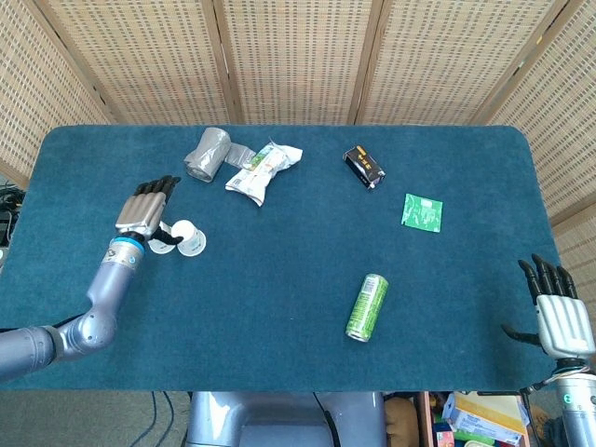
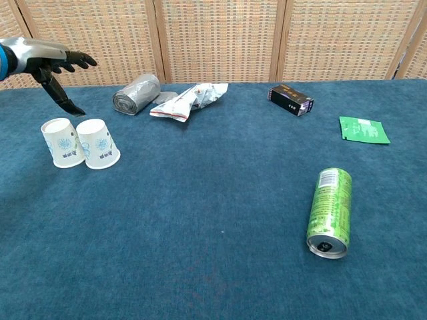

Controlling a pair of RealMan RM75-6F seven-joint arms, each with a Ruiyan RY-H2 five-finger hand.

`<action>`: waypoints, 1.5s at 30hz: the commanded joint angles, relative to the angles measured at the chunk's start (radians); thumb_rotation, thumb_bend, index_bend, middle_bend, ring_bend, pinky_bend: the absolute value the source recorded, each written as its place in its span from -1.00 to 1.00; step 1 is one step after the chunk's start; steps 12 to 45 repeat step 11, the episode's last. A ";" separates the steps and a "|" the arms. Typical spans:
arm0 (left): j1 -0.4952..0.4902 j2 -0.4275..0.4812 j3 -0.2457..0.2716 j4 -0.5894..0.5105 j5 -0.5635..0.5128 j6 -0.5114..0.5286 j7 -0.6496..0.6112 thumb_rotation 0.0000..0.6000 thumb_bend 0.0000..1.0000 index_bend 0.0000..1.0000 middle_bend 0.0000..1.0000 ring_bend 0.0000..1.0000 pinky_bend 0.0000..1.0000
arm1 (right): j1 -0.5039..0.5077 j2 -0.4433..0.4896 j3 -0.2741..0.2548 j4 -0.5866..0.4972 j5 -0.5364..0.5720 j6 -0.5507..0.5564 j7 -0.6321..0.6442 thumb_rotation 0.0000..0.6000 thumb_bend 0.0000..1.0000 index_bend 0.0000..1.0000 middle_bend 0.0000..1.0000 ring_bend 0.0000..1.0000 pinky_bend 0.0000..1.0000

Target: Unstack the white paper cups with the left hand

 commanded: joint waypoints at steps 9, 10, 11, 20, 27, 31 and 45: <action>0.367 0.177 0.140 -0.263 0.512 0.471 -0.189 1.00 -0.72 -1.00 -1.00 -1.00 -1.00 | -0.013 0.009 -0.009 -0.020 -0.032 0.036 0.002 1.00 -1.00 -1.00 -1.00 -1.00 -1.00; 0.411 0.173 0.167 -0.262 0.554 0.521 -0.204 1.00 -0.72 -1.00 -1.00 -1.00 -1.00 | -0.014 0.009 -0.010 -0.021 -0.035 0.040 0.001 1.00 -1.00 -1.00 -1.00 -1.00 -1.00; 0.444 0.168 0.186 -0.260 0.578 0.557 -0.214 1.00 -0.72 -1.00 -1.00 -1.00 -1.00 | -0.015 0.009 -0.011 -0.022 -0.038 0.042 0.001 1.00 -1.00 -1.00 -1.00 -1.00 -1.00; 0.444 0.168 0.186 -0.260 0.578 0.557 -0.214 1.00 -0.72 -1.00 -1.00 -1.00 -1.00 | -0.015 0.009 -0.011 -0.022 -0.038 0.042 0.001 1.00 -1.00 -1.00 -1.00 -1.00 -1.00; 0.444 0.168 0.186 -0.260 0.578 0.557 -0.214 1.00 -0.72 -1.00 -1.00 -1.00 -1.00 | -0.015 0.009 -0.011 -0.022 -0.038 0.042 0.001 1.00 -1.00 -1.00 -1.00 -1.00 -1.00; 0.444 0.168 0.186 -0.260 0.578 0.557 -0.214 1.00 -0.72 -1.00 -1.00 -1.00 -1.00 | -0.015 0.009 -0.011 -0.022 -0.038 0.042 0.001 1.00 -1.00 -1.00 -1.00 -1.00 -1.00; 0.444 0.168 0.186 -0.260 0.578 0.557 -0.214 1.00 -0.72 -1.00 -1.00 -1.00 -1.00 | -0.015 0.009 -0.011 -0.022 -0.038 0.042 0.001 1.00 -1.00 -1.00 -1.00 -1.00 -1.00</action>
